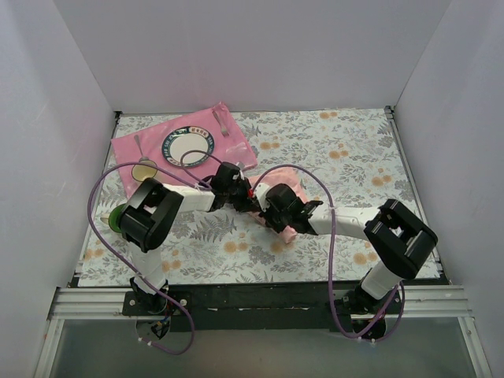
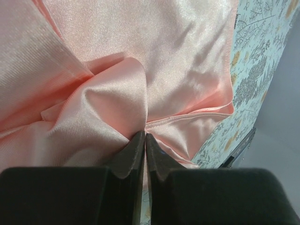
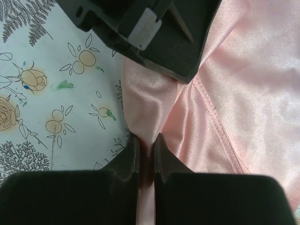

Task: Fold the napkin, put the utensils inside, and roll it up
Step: Roll the napkin with the utensil

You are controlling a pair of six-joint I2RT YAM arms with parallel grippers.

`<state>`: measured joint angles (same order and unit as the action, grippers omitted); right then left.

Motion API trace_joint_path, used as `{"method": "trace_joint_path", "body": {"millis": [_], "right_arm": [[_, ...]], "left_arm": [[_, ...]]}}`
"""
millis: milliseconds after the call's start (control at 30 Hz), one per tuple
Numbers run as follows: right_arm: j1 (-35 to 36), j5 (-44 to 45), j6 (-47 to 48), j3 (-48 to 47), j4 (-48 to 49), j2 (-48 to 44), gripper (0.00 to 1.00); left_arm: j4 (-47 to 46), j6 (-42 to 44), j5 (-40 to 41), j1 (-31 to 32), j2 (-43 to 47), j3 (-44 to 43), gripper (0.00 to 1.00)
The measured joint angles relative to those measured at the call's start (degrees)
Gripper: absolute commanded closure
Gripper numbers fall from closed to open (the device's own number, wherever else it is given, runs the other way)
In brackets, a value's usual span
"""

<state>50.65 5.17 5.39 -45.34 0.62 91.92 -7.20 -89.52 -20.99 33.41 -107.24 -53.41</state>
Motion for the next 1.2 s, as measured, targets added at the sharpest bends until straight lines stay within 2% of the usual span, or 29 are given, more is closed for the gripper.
{"method": "trace_joint_path", "body": {"millis": [67, 100, 200, 233, 467, 600, 767, 900, 1067, 1100, 1200], "right_arm": [[-0.66, -1.36, -1.09, 0.0, 0.63, 0.13, 0.99], [-0.98, -2.05, -1.86, 0.02, 0.92, 0.22, 0.99], [-2.32, -4.74, -4.2, 0.02, 1.92, 0.52, 0.99], [-3.02, -5.95, -5.05, 0.04, 2.27, 0.68, 0.99], [-9.88, -18.53, -11.47, 0.61, 4.81, 1.95, 0.99], [-14.4, -27.91, -15.34, 1.27, 7.89, 3.89, 0.99], [-18.95, -39.71, -21.57, 2.67, 14.75, 7.85, 0.99], [-21.38, -47.23, -26.29, 4.55, 21.79, 10.97, 0.99], [-22.73, -51.74, -29.0, 5.79, 25.77, 12.72, 0.99], [-22.86, -52.13, -29.14, 5.9, 25.79, 12.76, 0.99], [-22.95, -52.3, -29.03, 5.95, 25.64, 12.76, 0.99]], "left_arm": [[1.33, 0.63, 0.35, -0.2, 0.15, -0.85, 0.78], [2.32, 0.87, 0.57, -0.2, 0.33, -1.36, 0.7], [6.29, 1.97, 1.81, -0.28, 1.6, -3.5, 0.61], [7.74, 2.38, 2.45, -0.35, 2.16, -4.37, 0.54], [15.82, 4.11, 9.77, -1.18, 10.64, -6.93, 0.35], [16.76, 3.02, 12.66, -1.01, 17.49, -3.04, 0.29], [19.23, -1.36, 16.2, 2.1, 19.52, 0.81, 0.28], [20.13, -5.31, 17.66, 4.98, 13.81, -0.33, 0.29], [22.03, -8.41, 20.22, 5.77, 6.32, -6.25, 0.32], [22.43, -8.79, 20.79, 5.77, 5.33, -7.32, 0.33], [24.06, -10.08, 22.1, 5.7, 2.95, -10.16, 0.6]]}}
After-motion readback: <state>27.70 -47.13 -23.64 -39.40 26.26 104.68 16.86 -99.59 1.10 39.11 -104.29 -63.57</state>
